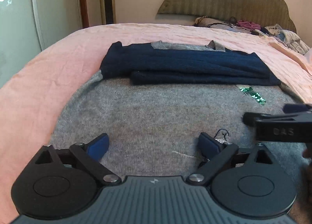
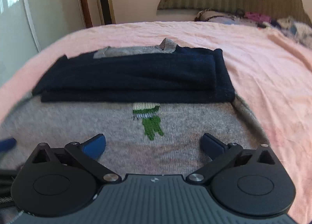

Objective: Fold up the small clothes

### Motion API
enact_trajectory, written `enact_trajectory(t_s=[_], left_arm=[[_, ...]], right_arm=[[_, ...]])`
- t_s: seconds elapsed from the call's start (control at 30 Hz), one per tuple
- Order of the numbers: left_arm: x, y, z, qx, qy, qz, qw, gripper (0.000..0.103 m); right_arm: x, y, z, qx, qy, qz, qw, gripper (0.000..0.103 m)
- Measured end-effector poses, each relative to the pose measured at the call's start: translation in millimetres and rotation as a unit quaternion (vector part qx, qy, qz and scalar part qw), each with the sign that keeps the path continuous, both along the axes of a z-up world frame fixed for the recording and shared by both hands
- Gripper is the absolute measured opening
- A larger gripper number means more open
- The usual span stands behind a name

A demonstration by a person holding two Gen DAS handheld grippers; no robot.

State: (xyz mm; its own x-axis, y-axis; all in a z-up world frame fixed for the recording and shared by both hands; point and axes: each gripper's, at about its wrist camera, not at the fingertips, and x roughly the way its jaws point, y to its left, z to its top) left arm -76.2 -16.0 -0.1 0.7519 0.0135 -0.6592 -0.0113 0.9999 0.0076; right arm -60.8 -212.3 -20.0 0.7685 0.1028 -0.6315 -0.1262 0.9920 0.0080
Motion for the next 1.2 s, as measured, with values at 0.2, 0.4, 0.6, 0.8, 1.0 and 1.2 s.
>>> enact_trajectory(t_s=[0.2, 0.4, 0.6, 0.8, 1.0, 1.2], left_arm=[[-21.2, 1.9, 2.4, 0.009, 0.008, 0.018, 0.9998, 0.103], [-38.7, 9.3, 1.2, 0.003, 0.002, 0.021, 0.9998, 0.103], [-36.3, 6.8, 0.3, 0.007, 0.001, 0.023, 0.9997, 0.103], [-36.1, 6.8, 0.4, 0.007, 0.001, 0.023, 0.9997, 0.103], [-35.9, 7.0, 0.4, 0.008, 0.001, 0.023, 0.9997, 0.103], [-35.7, 7.1, 0.2, 0.007, 0.001, 0.022, 0.9997, 0.103]], right_arm=[[-52.6, -14.0, 1.7, 0.015, 0.013, -0.017, 1.000, 0.103], [-92.4, -20.5, 2.7, 0.030, 0.001, -0.006, 1.000, 0.103], [-89.8, -16.0, 2.6, 0.020, 0.001, -0.007, 1.000, 0.103], [-89.7, -15.6, 2.5, 0.022, 0.000, -0.008, 1.000, 0.103], [-89.8, -15.8, 2.6, 0.022, 0.000, -0.008, 1.000, 0.103], [-90.1, -15.7, 2.8, 0.025, -0.001, -0.008, 1.000, 0.103]])
